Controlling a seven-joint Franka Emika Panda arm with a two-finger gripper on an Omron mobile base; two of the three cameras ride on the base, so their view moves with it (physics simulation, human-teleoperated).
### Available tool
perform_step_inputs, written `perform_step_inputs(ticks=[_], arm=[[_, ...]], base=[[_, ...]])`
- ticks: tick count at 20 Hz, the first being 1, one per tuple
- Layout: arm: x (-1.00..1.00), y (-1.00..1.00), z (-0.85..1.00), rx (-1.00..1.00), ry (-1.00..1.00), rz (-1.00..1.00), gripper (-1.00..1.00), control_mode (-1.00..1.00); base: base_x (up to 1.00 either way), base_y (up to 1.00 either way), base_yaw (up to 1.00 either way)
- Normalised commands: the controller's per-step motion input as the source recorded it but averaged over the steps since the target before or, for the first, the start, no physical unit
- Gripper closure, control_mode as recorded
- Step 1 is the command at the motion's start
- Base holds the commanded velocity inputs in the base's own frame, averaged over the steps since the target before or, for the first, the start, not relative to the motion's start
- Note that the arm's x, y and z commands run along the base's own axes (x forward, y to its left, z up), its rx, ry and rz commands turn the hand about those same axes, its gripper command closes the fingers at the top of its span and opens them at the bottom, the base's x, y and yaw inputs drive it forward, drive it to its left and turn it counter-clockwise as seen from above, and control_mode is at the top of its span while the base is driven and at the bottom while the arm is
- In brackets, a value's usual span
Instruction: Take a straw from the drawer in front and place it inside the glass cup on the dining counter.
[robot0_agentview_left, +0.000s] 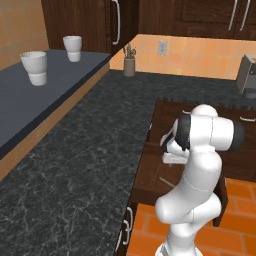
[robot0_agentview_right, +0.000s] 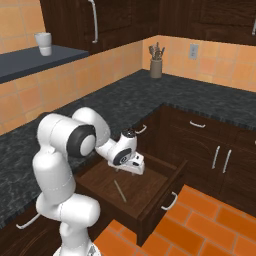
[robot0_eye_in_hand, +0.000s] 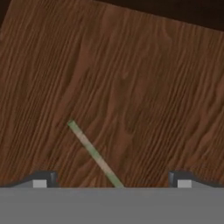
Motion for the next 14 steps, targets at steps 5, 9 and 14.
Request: perform_step_inputs(ticks=[5,9,14], arm=[[-0.14,0.27,-0.21,0.0,0.0,0.06,-1.0,-1.0],[-0.12,0.05,-0.33,0.0,-0.02,0.04,-1.0,-1.0],[0.04,0.12,-0.54,-0.04,0.0,0.02,-1.0,-1.0]], base=[[0.0,0.0,0.0],[0.0,0.0,0.0],[0.0,0.0,0.0]])
